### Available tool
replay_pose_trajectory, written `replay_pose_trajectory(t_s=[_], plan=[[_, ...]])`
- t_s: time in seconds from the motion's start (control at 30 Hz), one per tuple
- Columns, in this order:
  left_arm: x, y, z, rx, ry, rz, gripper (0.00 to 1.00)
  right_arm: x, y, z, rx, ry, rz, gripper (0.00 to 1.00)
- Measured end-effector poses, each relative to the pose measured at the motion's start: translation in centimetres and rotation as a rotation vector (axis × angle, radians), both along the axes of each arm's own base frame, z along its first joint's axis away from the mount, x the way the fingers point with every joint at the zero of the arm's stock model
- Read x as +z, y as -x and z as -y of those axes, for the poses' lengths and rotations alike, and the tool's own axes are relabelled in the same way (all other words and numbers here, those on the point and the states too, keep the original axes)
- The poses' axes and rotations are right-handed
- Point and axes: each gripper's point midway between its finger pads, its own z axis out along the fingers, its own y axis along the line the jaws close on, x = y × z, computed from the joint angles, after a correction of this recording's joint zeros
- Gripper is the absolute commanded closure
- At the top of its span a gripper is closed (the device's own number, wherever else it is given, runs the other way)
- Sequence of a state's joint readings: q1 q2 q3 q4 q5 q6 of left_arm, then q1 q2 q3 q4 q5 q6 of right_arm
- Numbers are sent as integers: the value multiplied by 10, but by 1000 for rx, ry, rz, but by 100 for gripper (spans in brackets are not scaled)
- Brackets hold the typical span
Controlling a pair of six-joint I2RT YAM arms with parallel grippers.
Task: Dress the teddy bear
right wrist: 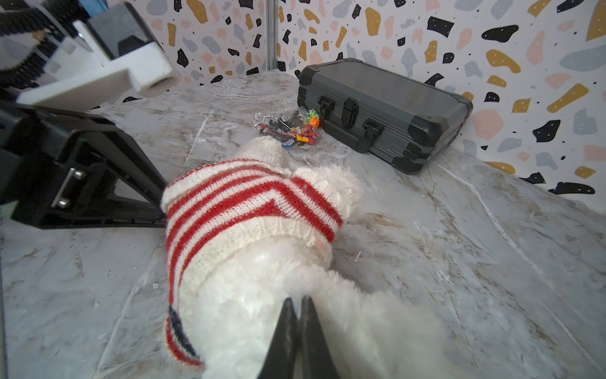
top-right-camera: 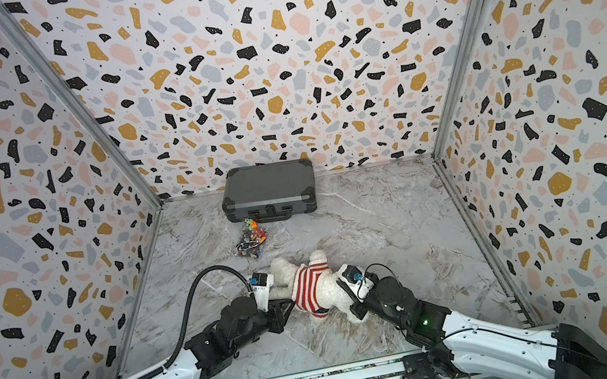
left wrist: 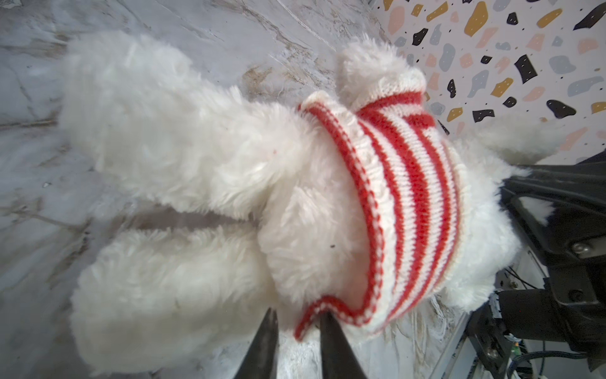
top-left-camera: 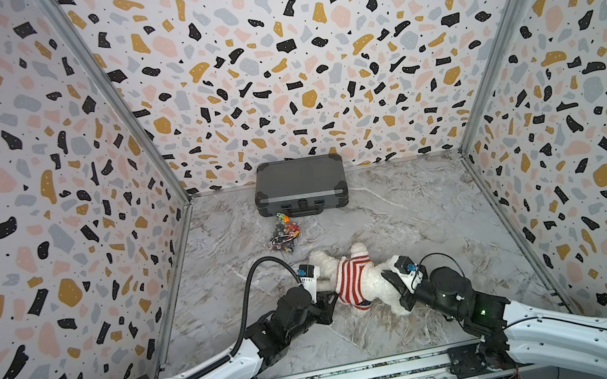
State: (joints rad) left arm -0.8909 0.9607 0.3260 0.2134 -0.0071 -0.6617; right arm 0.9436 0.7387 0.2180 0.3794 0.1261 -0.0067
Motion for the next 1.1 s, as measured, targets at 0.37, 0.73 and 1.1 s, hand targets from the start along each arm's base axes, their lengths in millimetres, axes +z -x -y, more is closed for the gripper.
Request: replay_pose_trajectory(t_s=[0.37, 0.73, 1.1], plan=[[76, -2, 3, 2, 143, 105, 73, 15, 6, -4, 56, 49, 136, 100], [76, -9, 4, 27, 101, 73, 80, 40, 22, -17, 141, 57, 305, 100], [74, -18, -6, 79, 106, 55, 77, 41, 31, -22, 174, 84, 366, 100]])
